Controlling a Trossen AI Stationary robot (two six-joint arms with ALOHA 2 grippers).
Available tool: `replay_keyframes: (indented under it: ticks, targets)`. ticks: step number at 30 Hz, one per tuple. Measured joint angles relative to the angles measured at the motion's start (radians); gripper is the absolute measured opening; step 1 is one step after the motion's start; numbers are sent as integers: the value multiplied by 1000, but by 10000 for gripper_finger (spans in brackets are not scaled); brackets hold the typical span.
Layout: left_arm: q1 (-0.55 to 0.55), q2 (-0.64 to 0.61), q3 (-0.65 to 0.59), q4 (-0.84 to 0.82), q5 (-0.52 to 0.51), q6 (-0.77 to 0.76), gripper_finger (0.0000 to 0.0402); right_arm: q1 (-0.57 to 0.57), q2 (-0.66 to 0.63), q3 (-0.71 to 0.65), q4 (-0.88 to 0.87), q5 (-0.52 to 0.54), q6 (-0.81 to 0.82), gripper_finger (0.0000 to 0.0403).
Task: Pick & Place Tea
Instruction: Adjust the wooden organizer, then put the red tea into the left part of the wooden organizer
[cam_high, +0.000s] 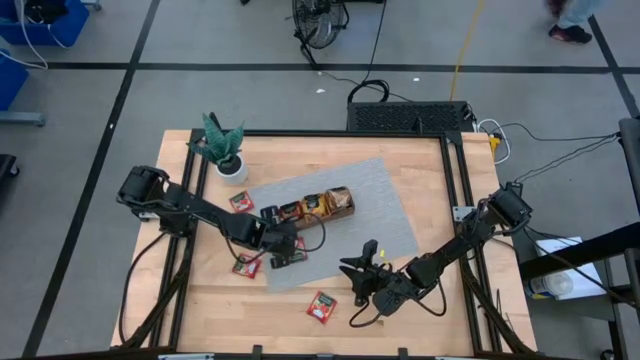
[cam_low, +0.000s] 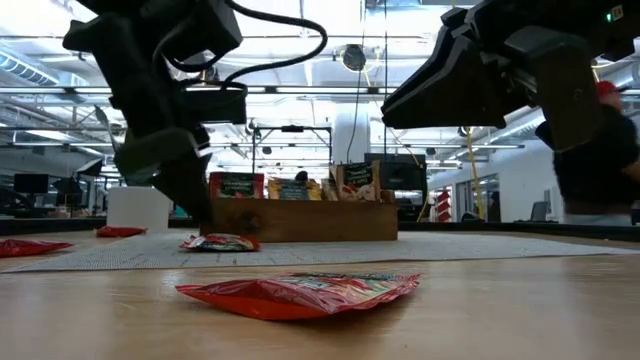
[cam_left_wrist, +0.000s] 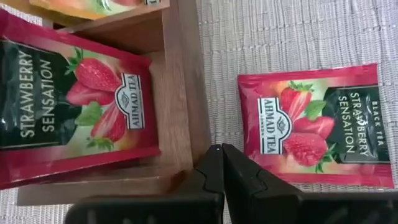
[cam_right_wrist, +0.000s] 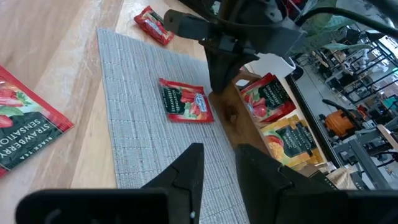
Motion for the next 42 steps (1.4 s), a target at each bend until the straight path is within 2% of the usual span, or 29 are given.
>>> replay_keyframes:
  ticks: [3,9,12,16,20,23,26,30,33,39,42]
  targets:
    - [3,-6,0,-32,-3,3,5,0,0,0,1,0,0,79]
    - [18,-9,0,-83,-94,6,9,0,0,0,2,0,3,79]
    - [23,-11,1,-105,-81,29,16,0,0,0,2,0,3,79]
    - [-6,-58,13,-251,-79,-4,8,0,0,0,2,0,3,79]
    - [-19,-123,13,-454,-122,-176,10,0,0,0,2,0,3,79]
    - [1,-146,13,-546,-152,-301,43,0,0,0,2,0,4,79]
    - [45,-142,13,-609,-110,-362,93,0,0,0,2,0,12,79]
    - [113,-124,-10,-603,-72,-346,164,0,0,0,2,0,21,79]
    - [168,-129,-48,-601,-66,-314,202,0,0,0,2,0,22,79]
    - [269,-127,-139,-601,48,-259,233,0,0,0,2,-1,22,79]
    - [306,-127,-160,-600,56,-248,234,0,0,0,2,0,22,79]
